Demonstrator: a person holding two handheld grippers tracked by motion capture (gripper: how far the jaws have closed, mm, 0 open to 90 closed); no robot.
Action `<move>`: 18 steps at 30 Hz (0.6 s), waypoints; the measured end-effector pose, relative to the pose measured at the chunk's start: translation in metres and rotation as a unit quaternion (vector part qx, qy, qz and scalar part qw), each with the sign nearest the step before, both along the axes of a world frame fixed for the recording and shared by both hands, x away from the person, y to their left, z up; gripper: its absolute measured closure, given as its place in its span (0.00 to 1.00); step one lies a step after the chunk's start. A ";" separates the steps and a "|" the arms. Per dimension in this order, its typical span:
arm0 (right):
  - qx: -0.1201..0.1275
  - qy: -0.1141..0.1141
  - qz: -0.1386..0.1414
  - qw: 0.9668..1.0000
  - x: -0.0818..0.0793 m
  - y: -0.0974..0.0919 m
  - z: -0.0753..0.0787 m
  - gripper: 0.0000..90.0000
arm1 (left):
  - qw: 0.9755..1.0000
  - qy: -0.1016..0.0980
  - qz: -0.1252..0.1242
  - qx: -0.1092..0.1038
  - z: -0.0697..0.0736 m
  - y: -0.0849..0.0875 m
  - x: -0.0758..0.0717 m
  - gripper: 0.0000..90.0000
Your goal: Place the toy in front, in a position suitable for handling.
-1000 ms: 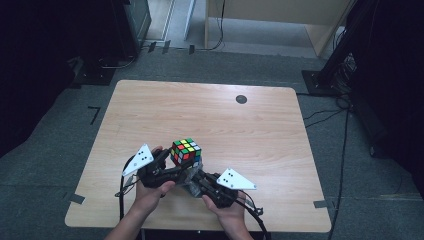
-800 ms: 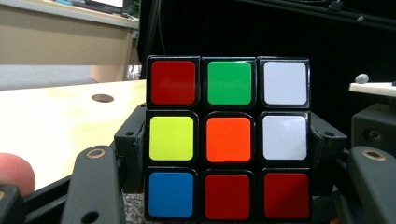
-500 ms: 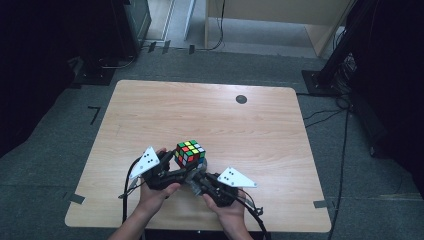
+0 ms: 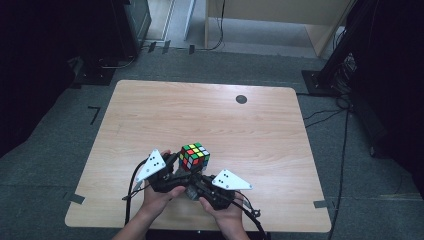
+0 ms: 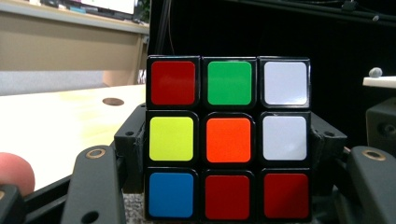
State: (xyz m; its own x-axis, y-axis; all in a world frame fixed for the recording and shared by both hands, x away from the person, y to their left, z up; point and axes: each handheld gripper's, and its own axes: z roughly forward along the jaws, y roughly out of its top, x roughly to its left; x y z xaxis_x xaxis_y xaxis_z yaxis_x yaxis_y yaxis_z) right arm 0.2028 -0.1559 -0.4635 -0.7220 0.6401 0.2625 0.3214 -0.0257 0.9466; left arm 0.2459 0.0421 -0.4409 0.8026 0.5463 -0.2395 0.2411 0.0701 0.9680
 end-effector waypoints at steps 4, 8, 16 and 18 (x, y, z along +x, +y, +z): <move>0.009 0.015 -0.037 0.999 0.007 -0.015 -0.001 0.91 | 1.000 0.012 0.010 -0.016 0.002 0.009 0.005 0.38; 0.020 0.030 -0.044 0.998 0.010 -0.014 -0.006 0.90 | 1.000 0.018 0.006 -0.010 -0.001 0.005 0.005 0.38; 0.018 0.043 -0.042 0.998 0.011 -0.017 0.000 0.90 | 1.000 0.018 0.008 -0.018 0.002 0.011 0.007 0.38; 0.035 0.052 -0.078 0.995 0.016 -0.028 -0.004 0.90 | 1.000 0.023 0.013 -0.012 0.001 0.012 0.008 0.38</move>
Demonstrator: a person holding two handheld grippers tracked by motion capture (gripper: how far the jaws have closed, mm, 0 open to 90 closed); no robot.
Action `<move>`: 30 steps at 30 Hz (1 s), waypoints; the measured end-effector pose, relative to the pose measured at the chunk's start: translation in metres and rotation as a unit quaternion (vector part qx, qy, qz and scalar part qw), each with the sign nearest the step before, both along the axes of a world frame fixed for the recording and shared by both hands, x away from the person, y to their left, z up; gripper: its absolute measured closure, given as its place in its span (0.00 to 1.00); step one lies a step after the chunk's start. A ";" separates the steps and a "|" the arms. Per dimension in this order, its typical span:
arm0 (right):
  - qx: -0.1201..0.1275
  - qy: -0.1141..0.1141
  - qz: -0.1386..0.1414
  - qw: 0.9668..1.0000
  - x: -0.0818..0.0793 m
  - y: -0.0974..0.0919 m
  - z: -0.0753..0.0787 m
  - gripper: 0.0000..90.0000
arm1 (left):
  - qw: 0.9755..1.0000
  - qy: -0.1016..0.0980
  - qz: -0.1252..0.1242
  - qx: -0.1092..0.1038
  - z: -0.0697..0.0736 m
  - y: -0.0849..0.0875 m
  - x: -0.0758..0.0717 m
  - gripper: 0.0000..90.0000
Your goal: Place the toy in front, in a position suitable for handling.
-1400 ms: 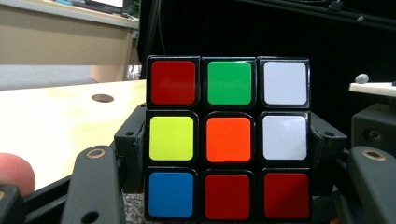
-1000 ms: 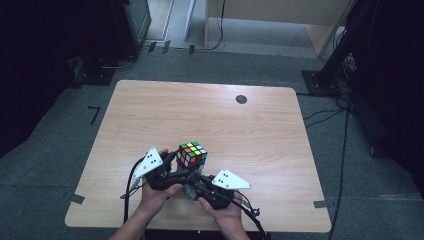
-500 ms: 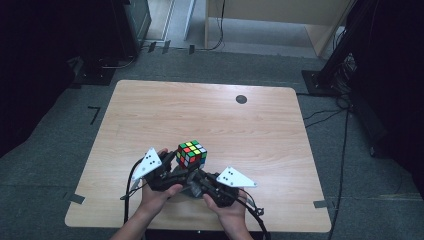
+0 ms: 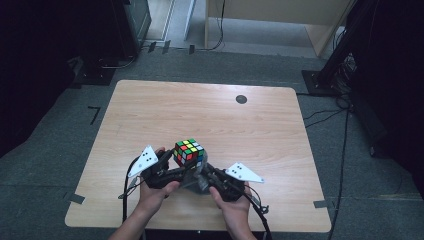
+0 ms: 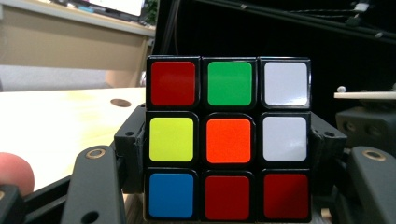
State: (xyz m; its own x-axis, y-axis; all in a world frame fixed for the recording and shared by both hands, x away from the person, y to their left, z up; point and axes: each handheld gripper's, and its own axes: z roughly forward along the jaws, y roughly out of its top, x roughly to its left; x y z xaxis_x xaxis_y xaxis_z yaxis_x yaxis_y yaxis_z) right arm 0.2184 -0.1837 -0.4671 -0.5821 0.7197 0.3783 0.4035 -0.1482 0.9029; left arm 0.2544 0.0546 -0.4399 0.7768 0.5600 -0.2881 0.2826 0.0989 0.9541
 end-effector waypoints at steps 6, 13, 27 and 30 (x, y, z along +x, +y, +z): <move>0.012 0.019 0.023 0.999 -0.002 0.008 -0.002 0.90 | 1.000 0.012 0.002 -0.012 -0.004 -0.003 0.002 0.38; 0.019 0.019 0.081 0.996 -0.004 0.024 -0.001 0.90 | 1.000 0.013 0.002 -0.005 -0.006 -0.004 0.001 0.38; -0.004 0.028 0.048 0.998 0.013 0.020 0.009 0.90 | 0.999 0.022 0.022 -0.012 0.003 -0.003 0.014 0.38; -0.005 0.022 0.058 0.998 0.017 0.027 0.016 0.90 | 0.999 0.023 0.014 -0.026 0.006 -0.006 0.016 0.38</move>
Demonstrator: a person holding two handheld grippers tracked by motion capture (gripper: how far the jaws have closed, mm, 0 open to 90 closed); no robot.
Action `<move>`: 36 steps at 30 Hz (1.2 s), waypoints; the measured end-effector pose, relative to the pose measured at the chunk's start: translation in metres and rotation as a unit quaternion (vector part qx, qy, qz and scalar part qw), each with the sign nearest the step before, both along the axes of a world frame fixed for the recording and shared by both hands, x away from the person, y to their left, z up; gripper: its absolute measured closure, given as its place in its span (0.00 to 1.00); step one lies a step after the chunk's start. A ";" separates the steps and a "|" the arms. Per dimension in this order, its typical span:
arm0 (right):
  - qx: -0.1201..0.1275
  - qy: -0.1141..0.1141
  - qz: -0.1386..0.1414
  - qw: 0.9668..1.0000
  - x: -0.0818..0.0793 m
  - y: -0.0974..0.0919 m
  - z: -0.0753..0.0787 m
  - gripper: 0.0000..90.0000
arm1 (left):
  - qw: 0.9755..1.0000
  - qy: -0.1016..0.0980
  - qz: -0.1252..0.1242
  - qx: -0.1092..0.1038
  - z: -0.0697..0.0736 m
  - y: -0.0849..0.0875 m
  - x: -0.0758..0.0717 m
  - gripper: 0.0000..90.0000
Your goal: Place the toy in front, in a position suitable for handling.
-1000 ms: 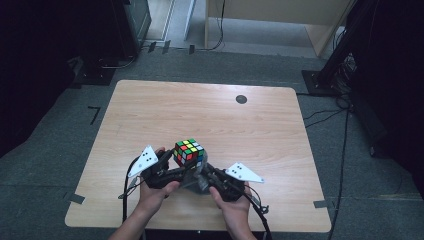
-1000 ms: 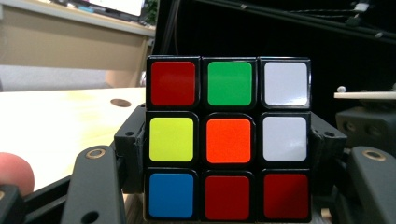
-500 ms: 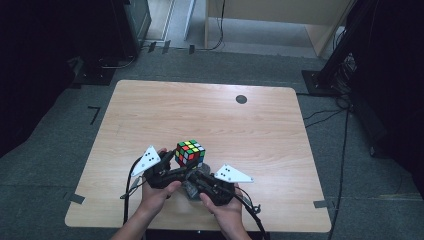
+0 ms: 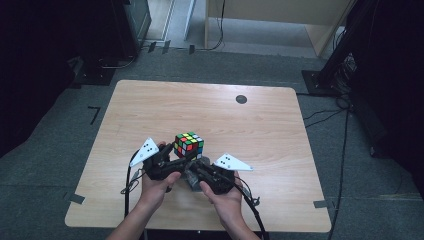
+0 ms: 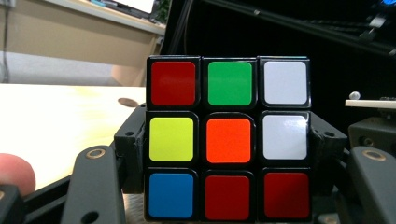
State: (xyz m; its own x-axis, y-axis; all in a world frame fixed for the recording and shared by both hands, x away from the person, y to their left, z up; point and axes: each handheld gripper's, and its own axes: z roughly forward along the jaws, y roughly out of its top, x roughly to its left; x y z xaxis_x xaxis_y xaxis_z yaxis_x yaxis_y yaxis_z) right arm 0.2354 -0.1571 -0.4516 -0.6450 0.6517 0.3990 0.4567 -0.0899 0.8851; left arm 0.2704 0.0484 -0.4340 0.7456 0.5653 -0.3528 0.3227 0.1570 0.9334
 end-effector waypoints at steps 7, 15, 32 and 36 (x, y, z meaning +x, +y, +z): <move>-0.008 -0.005 0.001 1.000 0.000 -0.004 -0.010 0.91 | 1.000 -0.001 -0.006 0.004 -0.010 0.003 -0.001 0.38; -0.006 -0.015 0.015 1.000 -0.005 0.004 -0.016 0.91 | 1.000 -0.006 -0.004 0.021 -0.015 -0.007 -0.004 0.38; -0.001 -0.009 -0.039 0.999 0.002 -0.019 -0.014 0.90 | 1.000 0.000 0.006 -0.010 -0.012 0.003 -0.001 0.38; -0.007 -0.004 -0.020 1.000 -0.001 -0.010 -0.017 0.90 | 1.000 0.000 -0.002 0.003 -0.016 -0.007 -0.004 0.38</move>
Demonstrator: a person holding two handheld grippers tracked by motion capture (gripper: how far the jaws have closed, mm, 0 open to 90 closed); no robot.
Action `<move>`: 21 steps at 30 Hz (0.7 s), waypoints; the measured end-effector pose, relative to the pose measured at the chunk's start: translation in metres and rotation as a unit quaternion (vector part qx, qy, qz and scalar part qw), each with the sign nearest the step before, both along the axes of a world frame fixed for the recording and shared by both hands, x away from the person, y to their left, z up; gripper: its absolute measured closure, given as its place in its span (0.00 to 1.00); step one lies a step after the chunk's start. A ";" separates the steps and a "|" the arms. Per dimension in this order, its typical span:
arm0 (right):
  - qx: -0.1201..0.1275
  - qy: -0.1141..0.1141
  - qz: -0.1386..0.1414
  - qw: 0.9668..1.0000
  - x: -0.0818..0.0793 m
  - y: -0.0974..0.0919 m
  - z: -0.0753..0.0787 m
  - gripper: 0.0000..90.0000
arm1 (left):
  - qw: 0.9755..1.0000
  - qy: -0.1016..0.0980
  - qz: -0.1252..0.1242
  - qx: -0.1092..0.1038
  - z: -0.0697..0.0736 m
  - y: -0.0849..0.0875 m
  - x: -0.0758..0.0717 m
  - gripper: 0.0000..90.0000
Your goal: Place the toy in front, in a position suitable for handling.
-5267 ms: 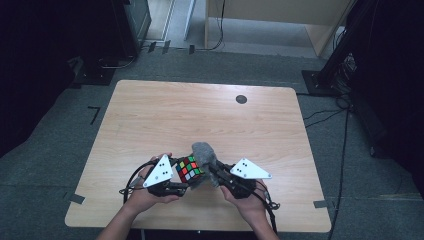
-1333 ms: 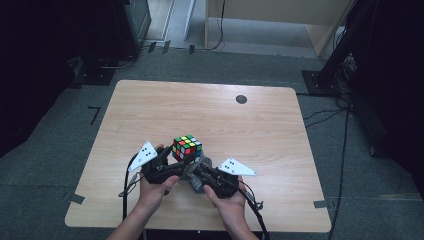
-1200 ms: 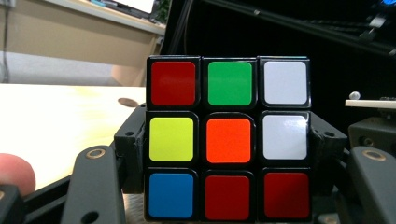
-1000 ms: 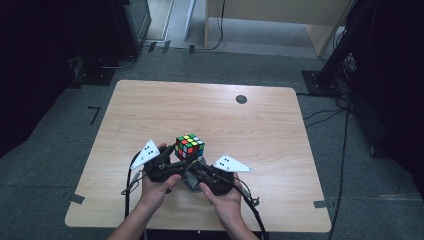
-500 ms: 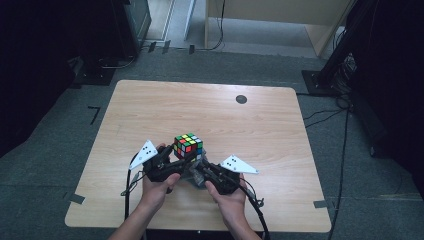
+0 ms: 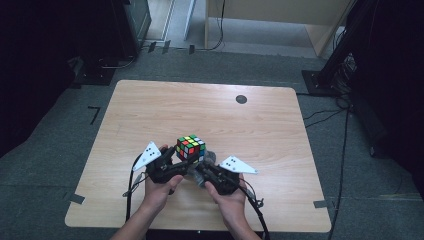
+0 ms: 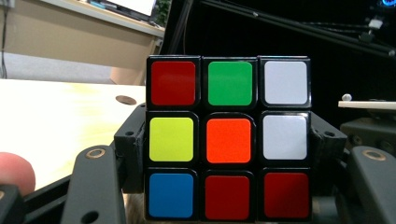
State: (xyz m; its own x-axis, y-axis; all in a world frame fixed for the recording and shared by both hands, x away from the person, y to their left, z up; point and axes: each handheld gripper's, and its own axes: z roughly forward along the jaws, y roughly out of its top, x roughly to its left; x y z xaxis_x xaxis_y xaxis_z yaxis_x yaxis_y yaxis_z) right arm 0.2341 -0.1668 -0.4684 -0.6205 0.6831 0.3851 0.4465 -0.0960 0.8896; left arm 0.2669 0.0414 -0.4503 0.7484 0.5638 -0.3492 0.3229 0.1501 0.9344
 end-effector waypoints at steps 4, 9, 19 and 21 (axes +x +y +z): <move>-0.001 -0.010 0.045 0.999 -0.006 0.014 0.001 0.90 | 1.000 -0.005 -0.006 0.016 -0.004 -0.005 -0.003 0.38; 0.012 0.010 0.000 1.000 0.003 -0.006 -0.001 0.91 | 1.000 -0.004 0.004 -0.005 0.000 0.002 -0.001 0.38; -0.016 -0.019 0.002 1.000 -0.005 -0.001 0.002 0.90 | 1.000 -0.018 0.004 0.002 -0.001 0.006 0.000 0.38; -0.048 -0.047 -0.047 0.997 -0.006 -0.006 -0.001 0.88 | 1.000 -0.015 0.014 0.013 -0.001 0.011 0.003 0.38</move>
State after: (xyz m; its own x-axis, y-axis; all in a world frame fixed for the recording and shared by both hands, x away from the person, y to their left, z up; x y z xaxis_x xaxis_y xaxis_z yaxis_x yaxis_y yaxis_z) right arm 0.2277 -0.1731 -0.4693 -0.5821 0.7708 0.2587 0.3538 -0.0464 0.9342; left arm 0.2698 0.0521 -0.4511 0.7425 0.5931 -0.3113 0.2908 0.1332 0.9475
